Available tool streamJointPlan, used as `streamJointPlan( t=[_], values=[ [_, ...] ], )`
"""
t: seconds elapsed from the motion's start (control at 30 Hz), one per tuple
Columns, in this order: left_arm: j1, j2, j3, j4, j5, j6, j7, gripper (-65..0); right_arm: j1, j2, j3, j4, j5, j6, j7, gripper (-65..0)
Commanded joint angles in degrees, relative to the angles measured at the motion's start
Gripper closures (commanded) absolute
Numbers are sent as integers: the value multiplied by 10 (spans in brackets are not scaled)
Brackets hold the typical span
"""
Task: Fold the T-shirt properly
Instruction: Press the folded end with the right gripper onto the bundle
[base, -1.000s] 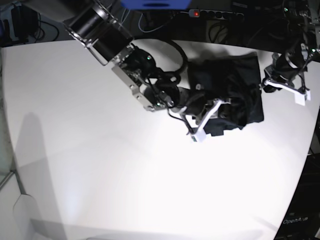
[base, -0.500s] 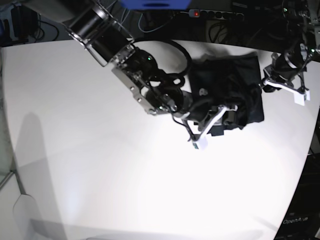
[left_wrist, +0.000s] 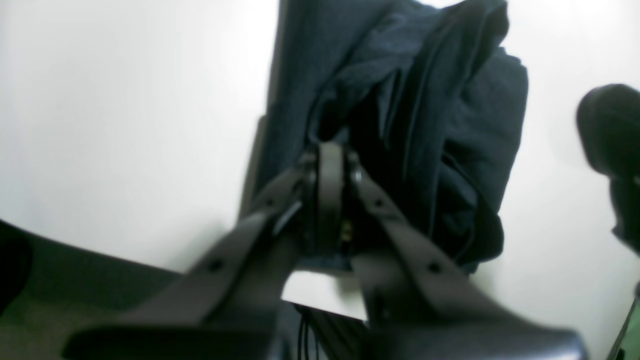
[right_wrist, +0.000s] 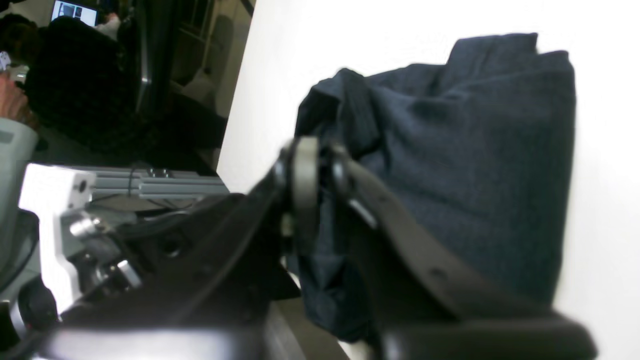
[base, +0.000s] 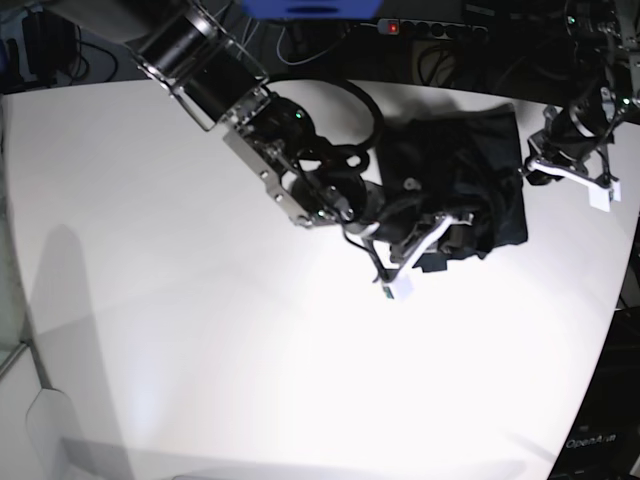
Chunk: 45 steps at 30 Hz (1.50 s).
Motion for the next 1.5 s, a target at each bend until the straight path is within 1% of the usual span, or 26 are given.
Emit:
streamJointPlan(
  t=[0.0, 0.03, 0.1, 0.13, 0.17, 0.27, 0.33, 0.43, 0.5, 0.53, 0.57, 0.6, 0.63, 0.67, 1.03, 1.13, 1.2, 1.27, 1.33, 1.37, 1.47],
  values=[
    [-1, -9, -5, 9, -4, -3, -7, 0, 12, -8, 2, 8, 21, -28, 7, -153],
    [-1, -9, -5, 9, -4, -3, -7, 0, 8, -8, 2, 8, 25, -62, 7, -196],
    [-1, -9, -5, 9, -4, -3, -7, 0, 5, -8, -1, 11, 26, -113, 7, -253],
    [-1, -9, -5, 9, -4, -3, -7, 0, 7, -7, -2, 12, 26, -121, 6, -273],
    [-1, -9, -5, 9, -4, -3, -7, 0, 7, -7, -2, 12, 26, -117, -2, -289],
    [0, -9, -5, 9, -4, -3, -7, 0, 11, -7, 1, 9, 26, -89, -29, -331],
    [0, -9, -5, 9, -4, -3, -7, 0, 10, -6, 6, 11, 26, -76, -25, -341],
    [0, -9, -5, 9, -4, -3, -7, 0, -9, -6, 60, 10, 26, -72, -21, -306],
    [0, -9, -5, 9, -4, -3, -7, 0, -19, -7, 87, 12, 26, -69, -24, -256],
    [0, -9, -5, 9, -4, -3, -7, 0, -19, -7, 95, 12, 26, -55, -25, -210],
    [0, -9, -5, 9, -4, -3, -7, 0, -19, -7, 97, 12, 26, -31, -25, -154],
    [0, -9, -5, 9, -4, -3, -7, 0, -19, -6, 97, 11, 26, -5, -25, -90],
    [0, -9, -5, 9, -4, -3, -7, 0, -19, -6, 98, 10, 26, 13, -25, -19],
    [-1, -9, -5, 9, -4, -3, -7, 0, -19, -7, 98, 9, 26, 19, -26, 0],
    [-1, -9, -6, 9, -4, -3, -7, 0, -19, -6, 93, 12, 26, 20, -27, 0],
    [-1, -9, -6, 9, -9, -3, -7, 0, -19, -4, 92, 11, 23, 20, -66, 0],
    [-1, -9, -6, 9, -10, -3, -7, 0, -19, 4, 88, 11, 23, 20, -99, 0],
    [-1, -9, -4, 9, -10, -3, -7, 0, -17, 8, 64, 10, 22, 20, -115, 0],
    [-2, -9, -3, 10, -11, -3, -7, 0, -16, 19, 45, 9, 17, 20, -117, 0],
    [-2, -9, -3, 10, -11, -3, -7, 0, -17, 21, 36, 11, 15, 19, -117, -15],
    [-2, -9, -3, 10, -11, -3, -7, 0, -25, 21, 30, 12, 15, 19, -116, -94]
  ],
)
